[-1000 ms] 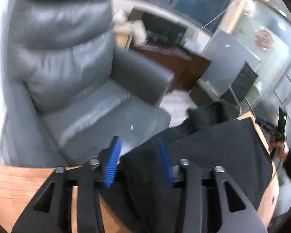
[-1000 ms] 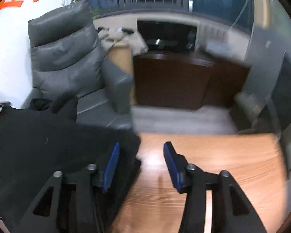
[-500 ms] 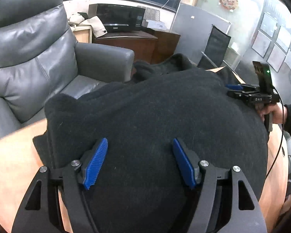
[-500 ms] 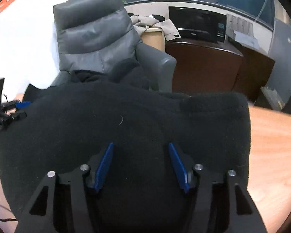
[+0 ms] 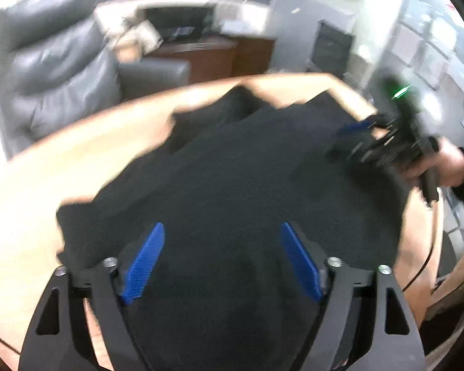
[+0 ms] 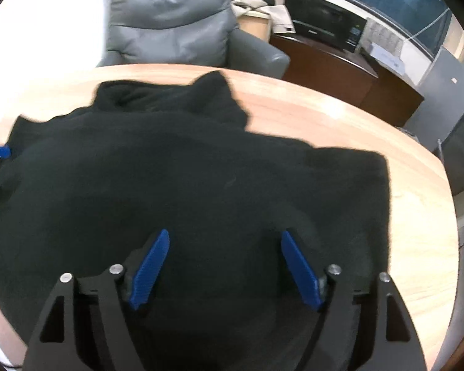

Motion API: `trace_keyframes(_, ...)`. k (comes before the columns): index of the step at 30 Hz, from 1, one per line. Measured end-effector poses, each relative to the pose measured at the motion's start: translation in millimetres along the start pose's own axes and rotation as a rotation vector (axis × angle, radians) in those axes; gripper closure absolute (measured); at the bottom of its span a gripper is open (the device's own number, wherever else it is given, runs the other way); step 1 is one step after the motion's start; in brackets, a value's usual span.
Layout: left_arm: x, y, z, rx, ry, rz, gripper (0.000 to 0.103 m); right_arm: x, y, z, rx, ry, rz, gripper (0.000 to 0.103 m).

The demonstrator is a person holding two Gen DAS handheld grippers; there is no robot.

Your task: Fold clothes

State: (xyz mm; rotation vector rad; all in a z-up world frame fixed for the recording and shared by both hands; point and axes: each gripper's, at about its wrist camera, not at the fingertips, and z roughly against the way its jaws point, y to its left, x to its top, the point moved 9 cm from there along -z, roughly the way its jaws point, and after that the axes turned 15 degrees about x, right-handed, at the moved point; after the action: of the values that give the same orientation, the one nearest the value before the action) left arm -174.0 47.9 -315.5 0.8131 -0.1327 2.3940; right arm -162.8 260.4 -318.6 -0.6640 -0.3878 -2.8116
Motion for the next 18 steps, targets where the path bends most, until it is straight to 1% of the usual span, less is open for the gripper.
trace_keyframes(2,-2,-18,5,0.005,0.008,-0.034,0.003,-13,7,-6,-0.008,0.018,0.024,0.019)
trace_keyframes(4,-5,-36,11,0.011,0.016,-0.068,0.003,-10,11,-9,-0.022,-0.006,0.063,0.018)
trace_keyframes(6,-7,-53,16,0.016,0.023,-0.102,0.003,-9,11,-1,-0.026,0.006,0.055,0.018)
trace_keyframes(8,-16,-56,8,0.012,0.027,-0.086,0.001,-9,10,16,-0.022,-0.028,0.041,0.017)
trace_keyframes(9,-18,-55,7,0.014,0.021,-0.079,0.000,-10,8,24,-0.021,-0.047,0.042,0.015)
trace_keyframes(11,-18,-54,10,0.027,0.010,-0.078,0.000,-31,2,21,-0.009,-0.009,0.028,0.010)
trace_keyframes(13,-17,-52,15,0.048,0.031,-0.085,0.000,-46,-8,15,0.013,0.018,0.020,0.009)
trace_keyframes(14,-16,-51,17,0.058,0.041,-0.088,0.000,-50,-8,24,0.037,-0.009,0.031,0.009)
trace_keyframes(16,-14,-41,29,0.088,0.040,-0.097,0.000,-56,-10,54,0.089,-0.097,0.044,0.009)
trace_keyframes(18,-14,-37,41,0.105,0.027,-0.106,0.000,-74,-26,87,0.119,-0.172,0.027,0.009)
